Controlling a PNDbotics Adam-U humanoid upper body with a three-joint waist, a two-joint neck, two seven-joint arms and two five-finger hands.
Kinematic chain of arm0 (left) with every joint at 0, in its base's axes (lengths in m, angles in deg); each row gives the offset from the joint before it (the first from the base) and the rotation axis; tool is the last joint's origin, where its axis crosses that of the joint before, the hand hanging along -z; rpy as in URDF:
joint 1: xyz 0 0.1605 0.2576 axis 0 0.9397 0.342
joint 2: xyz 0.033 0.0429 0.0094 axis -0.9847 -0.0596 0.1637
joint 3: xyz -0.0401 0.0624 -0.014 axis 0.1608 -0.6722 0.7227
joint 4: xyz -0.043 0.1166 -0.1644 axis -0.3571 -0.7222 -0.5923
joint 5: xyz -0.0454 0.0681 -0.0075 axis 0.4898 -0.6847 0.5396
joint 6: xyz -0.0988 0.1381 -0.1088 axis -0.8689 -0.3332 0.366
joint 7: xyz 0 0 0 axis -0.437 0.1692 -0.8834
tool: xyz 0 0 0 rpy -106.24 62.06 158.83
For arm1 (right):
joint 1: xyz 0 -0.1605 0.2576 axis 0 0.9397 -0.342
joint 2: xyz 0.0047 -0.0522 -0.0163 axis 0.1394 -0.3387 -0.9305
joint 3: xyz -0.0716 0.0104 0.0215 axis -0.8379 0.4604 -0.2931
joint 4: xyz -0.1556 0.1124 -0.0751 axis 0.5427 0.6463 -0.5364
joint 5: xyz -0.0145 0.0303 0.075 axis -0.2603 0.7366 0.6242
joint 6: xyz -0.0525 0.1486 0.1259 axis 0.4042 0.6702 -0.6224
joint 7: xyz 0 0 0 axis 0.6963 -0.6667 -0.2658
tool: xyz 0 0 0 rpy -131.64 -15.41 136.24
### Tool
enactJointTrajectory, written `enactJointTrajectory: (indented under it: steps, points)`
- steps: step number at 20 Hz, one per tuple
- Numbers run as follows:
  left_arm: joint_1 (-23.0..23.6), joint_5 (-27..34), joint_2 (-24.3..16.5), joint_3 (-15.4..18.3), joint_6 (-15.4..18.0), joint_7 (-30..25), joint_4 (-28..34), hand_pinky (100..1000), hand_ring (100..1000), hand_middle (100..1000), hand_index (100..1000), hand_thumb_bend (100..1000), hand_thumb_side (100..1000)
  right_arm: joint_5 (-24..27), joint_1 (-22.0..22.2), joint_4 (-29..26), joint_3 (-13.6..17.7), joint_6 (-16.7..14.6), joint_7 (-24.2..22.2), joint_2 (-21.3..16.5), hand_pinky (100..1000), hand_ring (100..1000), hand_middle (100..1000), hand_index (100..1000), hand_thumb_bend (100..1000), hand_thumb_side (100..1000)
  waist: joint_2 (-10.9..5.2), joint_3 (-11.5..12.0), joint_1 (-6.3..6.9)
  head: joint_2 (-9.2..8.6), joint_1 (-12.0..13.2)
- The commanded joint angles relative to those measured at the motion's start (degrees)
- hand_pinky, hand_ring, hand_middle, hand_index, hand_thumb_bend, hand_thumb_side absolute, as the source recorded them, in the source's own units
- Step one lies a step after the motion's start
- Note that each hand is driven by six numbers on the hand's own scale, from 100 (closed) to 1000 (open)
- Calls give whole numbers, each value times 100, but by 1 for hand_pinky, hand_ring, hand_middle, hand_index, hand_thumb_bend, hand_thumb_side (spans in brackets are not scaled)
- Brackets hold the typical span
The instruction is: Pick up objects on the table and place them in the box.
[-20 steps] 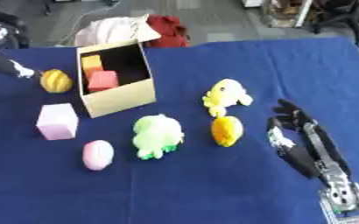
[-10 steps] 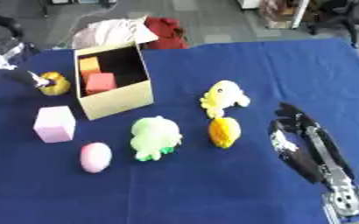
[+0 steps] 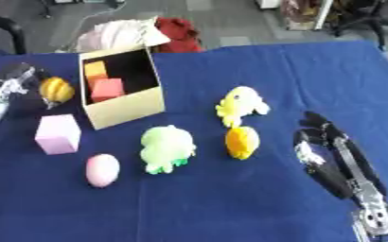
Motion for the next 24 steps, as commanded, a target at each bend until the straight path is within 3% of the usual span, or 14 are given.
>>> enactJointTrajectory:
  steps: [1,3,7,11,17,24]
  points:
    - [-73,82,-86,27,25,43,46,739,619,634,750,470,164,13,-69,-60,5,-11,-19,-40,838,830,826,958,100,734,-8,-4,9,-63,14]
    - [-60,127,-86,7,58,61,76,706,552,561,684,387,100,12,-72,-60,6,-13,-20,-34,838,830,826,958,100,734,-9,-3,8,-63,16]
    - [-26,105,-129,-16,74,362,264,642,444,439,550,271,100,6,-72,-57,13,-15,-19,-28,838,830,826,958,100,734,-12,9,12,-65,6]
    - [-19,239,-286,-15,127,677,723,639,417,404,517,285,100,-4,-64,-53,32,-13,-4,-35,838,830,826,958,100,735,-23,32,24,-54,-15]
    - [-58,772,-639,-84,288,546,2027,653,422,407,521,335,100,-26,-47,-50,53,-12,15,-53,839,831,826,958,100,735,-53,83,64,-30,-50]
    - [-23,1086,-595,-745,779,-123,3231,664,451,436,550,342,100,-38,-53,-41,49,-22,8,-40,839,831,826,958,100,735,-74,51,84,-49,-53]
